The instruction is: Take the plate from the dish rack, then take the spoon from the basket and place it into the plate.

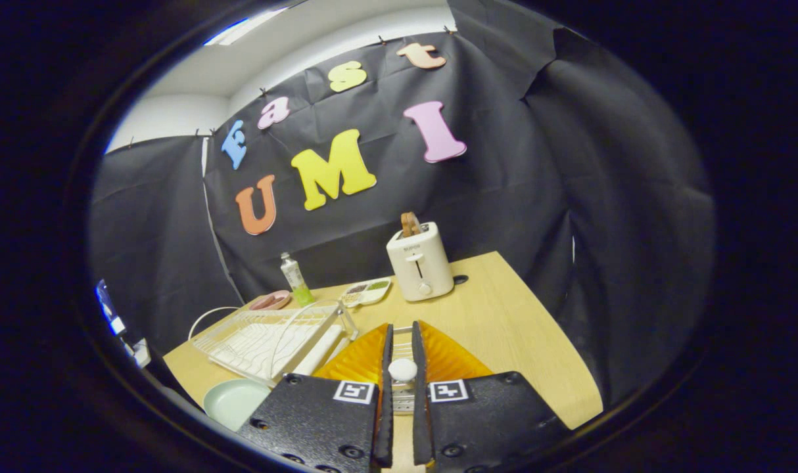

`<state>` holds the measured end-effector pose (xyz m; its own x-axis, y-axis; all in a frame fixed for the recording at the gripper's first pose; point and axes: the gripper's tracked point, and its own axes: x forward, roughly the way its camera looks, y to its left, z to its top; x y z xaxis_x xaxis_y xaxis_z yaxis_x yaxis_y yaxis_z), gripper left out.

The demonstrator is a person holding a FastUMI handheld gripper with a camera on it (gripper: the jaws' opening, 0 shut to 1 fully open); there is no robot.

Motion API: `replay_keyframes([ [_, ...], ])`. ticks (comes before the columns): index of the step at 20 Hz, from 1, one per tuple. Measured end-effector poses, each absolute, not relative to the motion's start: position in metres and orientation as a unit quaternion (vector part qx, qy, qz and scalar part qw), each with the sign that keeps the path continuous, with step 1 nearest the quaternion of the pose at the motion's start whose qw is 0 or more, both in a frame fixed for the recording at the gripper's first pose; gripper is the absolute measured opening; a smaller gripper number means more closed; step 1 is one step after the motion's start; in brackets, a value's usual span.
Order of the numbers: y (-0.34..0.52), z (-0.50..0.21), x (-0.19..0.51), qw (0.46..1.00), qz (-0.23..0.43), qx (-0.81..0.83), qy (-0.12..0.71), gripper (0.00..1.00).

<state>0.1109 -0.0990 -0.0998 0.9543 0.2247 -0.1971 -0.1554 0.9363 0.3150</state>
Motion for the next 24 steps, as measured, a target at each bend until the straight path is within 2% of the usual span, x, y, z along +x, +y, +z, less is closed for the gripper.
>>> replay_keyframes([
  [6,-0.084,-0.027,0.075,0.985,0.101,0.125,0.068,0.17],
  [14,0.003,0.036,0.018,0.972,0.211,0.092,0.051,0.17],
  [19,0.074,0.017,0.000,0.947,0.298,0.064,0.098,0.17],
  [24,0.135,-0.022,-0.001,0.921,0.353,0.033,0.163,0.17],
])
